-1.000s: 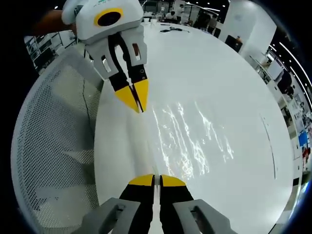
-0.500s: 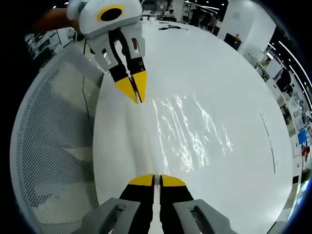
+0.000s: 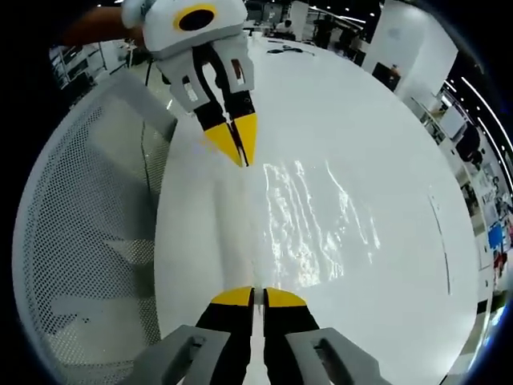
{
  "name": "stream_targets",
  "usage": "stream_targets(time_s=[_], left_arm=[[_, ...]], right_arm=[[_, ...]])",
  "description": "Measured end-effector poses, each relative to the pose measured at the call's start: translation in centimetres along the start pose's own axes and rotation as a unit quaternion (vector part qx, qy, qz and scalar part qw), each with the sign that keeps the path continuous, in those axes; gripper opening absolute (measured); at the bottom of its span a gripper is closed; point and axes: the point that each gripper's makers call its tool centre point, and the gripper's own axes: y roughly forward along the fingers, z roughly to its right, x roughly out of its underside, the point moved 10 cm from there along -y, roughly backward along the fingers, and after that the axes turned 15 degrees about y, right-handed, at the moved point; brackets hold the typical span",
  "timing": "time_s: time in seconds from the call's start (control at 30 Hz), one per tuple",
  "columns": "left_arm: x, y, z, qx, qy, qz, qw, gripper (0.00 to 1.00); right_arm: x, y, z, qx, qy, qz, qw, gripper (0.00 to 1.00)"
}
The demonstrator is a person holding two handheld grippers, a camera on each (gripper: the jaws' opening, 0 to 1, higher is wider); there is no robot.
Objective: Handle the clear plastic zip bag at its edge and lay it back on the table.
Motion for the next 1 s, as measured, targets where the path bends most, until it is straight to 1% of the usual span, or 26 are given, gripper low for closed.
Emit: stream_targets(time_s=[0.07,0.1,0.2,0.3,0.4,0.53,0.57,0.6,0.7,0.93,1.0], left_arm=[[-0.1,0.0,0.1,0.002,0.014,0.0,0.9999,0.0],[-0.1,0.0,0.2,0.004,0.014,-0.001,0.9999,0.0],[0.0,0.2,0.3,0.011,0.021,0.004,0.9997,0.0],[0.0,0.3,0.4,0.012,0.031,0.001,0.9994,0.0],[0.0,0.4,0.3,0.012,0.038,0.0,0.9992,0.0],[0.2,0.5,0.3,0.012,0.045,-0.002,0.9989,0.0],[0.3,0.5,0.3,0.014,0.048,-0.002,0.9988,0.0],[0.3,0.6,0.3,0.014,0.048,-0.003,0.9987,0.0],[0.2,0.6,0.3,0.012,0.054,-0.004,0.9984,0.0],[0.1,0.7,0.5,0.012,0.067,-0.006,0.9976,0.0],[0.1,0.8,0.4,0.012,0.069,-0.005,0.9975,0.0]], right_arm=[[0.1,0.0,0.0,-0.003,0.001,0.002,1.0,0.0],[0.1,-0.1,-0.2,-0.008,0.002,0.004,1.0,0.01],[-0.1,-0.3,-0.6,-0.019,0.009,0.019,0.9996,0.07],[-0.1,-0.2,-0.4,-0.014,0.009,0.026,0.9995,0.08],[-0.2,-0.5,-0.4,-0.019,0.008,0.028,0.9994,0.08],[-0.6,-1.0,-0.4,-0.032,0.027,0.047,0.998,0.14],[-0.8,-1.1,-0.4,-0.032,0.044,0.059,0.9968,0.15],[-0.8,-1.2,-0.4,-0.037,0.041,0.058,0.9968,0.17],[-1.2,-1.5,-0.1,-0.032,0.034,0.069,0.9965,0.17],[-2.3,-1.8,0.1,-0.03,0.046,0.091,0.9943,0.17],[-2.6,-1.8,0.3,-0.026,0.041,0.1,0.9938,0.16]])
